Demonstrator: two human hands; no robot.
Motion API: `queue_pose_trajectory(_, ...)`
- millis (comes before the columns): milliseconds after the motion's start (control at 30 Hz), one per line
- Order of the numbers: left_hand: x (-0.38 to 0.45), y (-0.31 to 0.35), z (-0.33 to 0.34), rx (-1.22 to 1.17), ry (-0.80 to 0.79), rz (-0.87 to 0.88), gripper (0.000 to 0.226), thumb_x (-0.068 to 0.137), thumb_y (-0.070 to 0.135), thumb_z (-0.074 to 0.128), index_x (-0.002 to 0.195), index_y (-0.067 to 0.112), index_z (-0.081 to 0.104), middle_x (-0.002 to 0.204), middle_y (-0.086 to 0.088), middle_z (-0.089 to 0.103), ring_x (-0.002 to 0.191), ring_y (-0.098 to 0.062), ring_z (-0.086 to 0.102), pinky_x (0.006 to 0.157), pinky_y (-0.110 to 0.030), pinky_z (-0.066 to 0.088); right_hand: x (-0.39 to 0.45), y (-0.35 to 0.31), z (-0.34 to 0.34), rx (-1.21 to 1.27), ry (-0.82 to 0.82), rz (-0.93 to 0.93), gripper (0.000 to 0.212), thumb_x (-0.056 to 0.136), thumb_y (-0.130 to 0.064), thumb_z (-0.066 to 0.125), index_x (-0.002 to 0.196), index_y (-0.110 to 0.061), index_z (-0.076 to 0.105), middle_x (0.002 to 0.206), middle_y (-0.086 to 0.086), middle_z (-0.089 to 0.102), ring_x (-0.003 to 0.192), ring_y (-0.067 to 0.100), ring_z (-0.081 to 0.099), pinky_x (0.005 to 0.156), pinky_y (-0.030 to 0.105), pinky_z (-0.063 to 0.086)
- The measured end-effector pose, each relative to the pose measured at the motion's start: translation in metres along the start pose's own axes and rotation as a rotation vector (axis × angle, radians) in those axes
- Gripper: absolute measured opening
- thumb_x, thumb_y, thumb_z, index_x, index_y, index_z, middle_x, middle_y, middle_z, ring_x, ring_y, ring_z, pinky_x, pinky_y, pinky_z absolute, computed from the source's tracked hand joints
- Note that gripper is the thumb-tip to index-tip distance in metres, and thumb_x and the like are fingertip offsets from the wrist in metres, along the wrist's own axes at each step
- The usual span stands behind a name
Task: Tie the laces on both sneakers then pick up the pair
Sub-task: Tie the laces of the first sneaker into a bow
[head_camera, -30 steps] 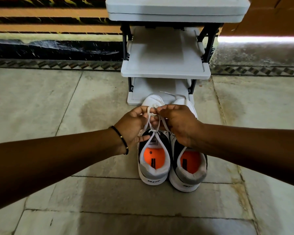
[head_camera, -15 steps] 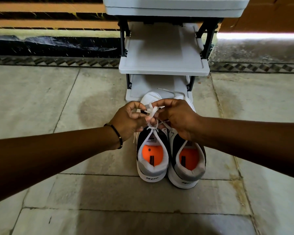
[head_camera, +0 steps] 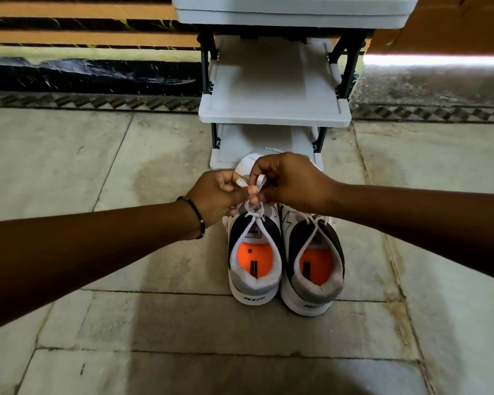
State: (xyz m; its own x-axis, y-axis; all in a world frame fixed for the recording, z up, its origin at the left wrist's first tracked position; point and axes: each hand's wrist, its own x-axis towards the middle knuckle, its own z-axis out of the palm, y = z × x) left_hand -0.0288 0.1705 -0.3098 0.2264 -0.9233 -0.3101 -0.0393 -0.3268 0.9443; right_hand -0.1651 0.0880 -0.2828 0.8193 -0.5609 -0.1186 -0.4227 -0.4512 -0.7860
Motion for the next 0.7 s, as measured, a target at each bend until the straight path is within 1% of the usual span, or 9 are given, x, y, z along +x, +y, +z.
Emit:
queue_pose_trajectory(100, 0.0, -0.002, 0.0, 0.023, 0.04, 0.002, 0.017, 0.08, 0.013, 0.065, 0.067, 0.019, 0.055, 0.056, 0.005, 0.067, 0.062, -0.018, 0.056, 0.047, -0.016, 0.048, -0.003, 0.001, -0.003, 0.089, -0.065, 0.025, 0.021, 0.073, 0.004, 0.068, 0.091, -0.007, 0.063, 0.087, 0.011, 0.072, 0.077, 0.02, 0.07, 0.073, 0.029, 0.057)
queue_pose_trajectory(167, 0.0, 0.0, 0.0, 0.039, 0.031, 0.007, 0.015, 0.082, 0.013, 0.064, 0.07, 0.018, 0.054, 0.065, -0.004, 0.067, 0.064, -0.019, 0.057, 0.049, -0.018, 0.048, -0.005, 0.002, -0.003, 0.153, -0.048, 0.033, 0.017, 0.075, 0.0, 0.07, 0.089, -0.004, 0.064, 0.079, 0.009, 0.073, 0.066, 0.009, 0.068, 0.067, 0.021, 0.056)
queue_pose_trajectory(233, -0.001, 0.0, 0.001, 0.025, 0.04, 0.028, 0.014, 0.084, 0.012, 0.061, 0.072, 0.017, 0.054, 0.061, 0.0, 0.067, 0.061, -0.015, 0.058, 0.051, -0.02, 0.047, -0.004, 0.003, -0.002, 0.149, 0.004, 0.033, 0.01, 0.076, -0.005, 0.071, 0.083, 0.0, 0.065, 0.068, 0.0, 0.069, 0.051, -0.004, 0.059, 0.056, 0.011, 0.049)
queue_pose_trajectory(333, -0.003, -0.001, 0.003, 0.033, 0.041, 0.068, 0.012, 0.088, 0.016, 0.055, 0.076, 0.016, 0.053, 0.065, -0.001, 0.065, 0.062, -0.014, 0.057, 0.051, -0.021, 0.047, -0.002, 0.006, -0.001, 0.092, 0.049, 0.039, 0.015, 0.078, -0.009, 0.071, 0.078, 0.004, 0.064, 0.062, 0.002, 0.064, 0.043, -0.002, 0.053, 0.052, 0.017, 0.048)
queue_pose_trajectory(400, -0.005, -0.002, 0.002, 0.057, 0.021, 0.085, 0.013, 0.089, 0.017, 0.053, 0.076, 0.017, 0.051, 0.054, 0.006, 0.066, 0.053, -0.003, 0.059, 0.049, -0.018, 0.046, -0.002, 0.008, 0.001, 0.084, 0.047, 0.048, 0.012, 0.078, -0.01, 0.071, 0.077, 0.0, 0.064, 0.06, 0.002, 0.063, 0.041, 0.0, 0.051, 0.051, 0.022, 0.047)
queue_pose_trajectory(467, -0.006, -0.001, 0.001, 0.066, 0.002, 0.098, 0.013, 0.089, 0.015, 0.052, 0.077, 0.018, 0.05, 0.048, 0.011, 0.066, 0.046, 0.002, 0.058, 0.048, -0.016, 0.045, -0.001, 0.009, 0.004, 0.132, 0.033, 0.07, 0.005, 0.078, -0.01, 0.07, 0.08, -0.006, 0.067, 0.066, 0.01, 0.067, 0.043, 0.003, 0.051, 0.049, 0.021, 0.046)
queue_pose_trajectory(533, -0.008, 0.001, 0.002, 0.071, -0.022, 0.129, 0.015, 0.089, 0.01, 0.052, 0.077, 0.018, 0.049, 0.051, 0.009, 0.067, 0.048, 0.003, 0.06, 0.047, -0.014, 0.045, -0.001, 0.012, 0.005, 0.199, 0.017, 0.117, 0.005, 0.08, -0.009, 0.068, 0.084, -0.01, 0.07, 0.074, 0.017, 0.069, 0.048, 0.01, 0.051, 0.049, 0.023, 0.045)
queue_pose_trajectory(633, -0.009, 0.005, 0.005, 0.085, -0.071, 0.136, 0.018, 0.089, 0.002, 0.05, 0.08, 0.016, 0.049, 0.062, 0.002, 0.065, 0.051, 0.005, 0.062, 0.048, -0.006, 0.044, -0.001, 0.016, 0.004, 0.2, 0.046, 0.121, 0.003, 0.08, -0.008, 0.068, 0.082, -0.009, 0.071, 0.066, 0.004, 0.065, 0.047, 0.004, 0.05, 0.05, 0.02, 0.043)
queue_pose_trajectory(700, -0.008, 0.006, 0.004, 0.1, -0.078, 0.089, 0.018, 0.09, 0.003, 0.049, 0.082, 0.019, 0.048, 0.054, 0.006, 0.067, 0.052, 0.005, 0.063, 0.047, -0.007, 0.044, -0.002, 0.016, 0.003, 0.087, 0.079, 0.057, 0.004, 0.079, -0.011, 0.069, 0.082, -0.01, 0.072, 0.065, -0.002, 0.065, 0.051, 0.0, 0.054, 0.056, 0.017, 0.044)
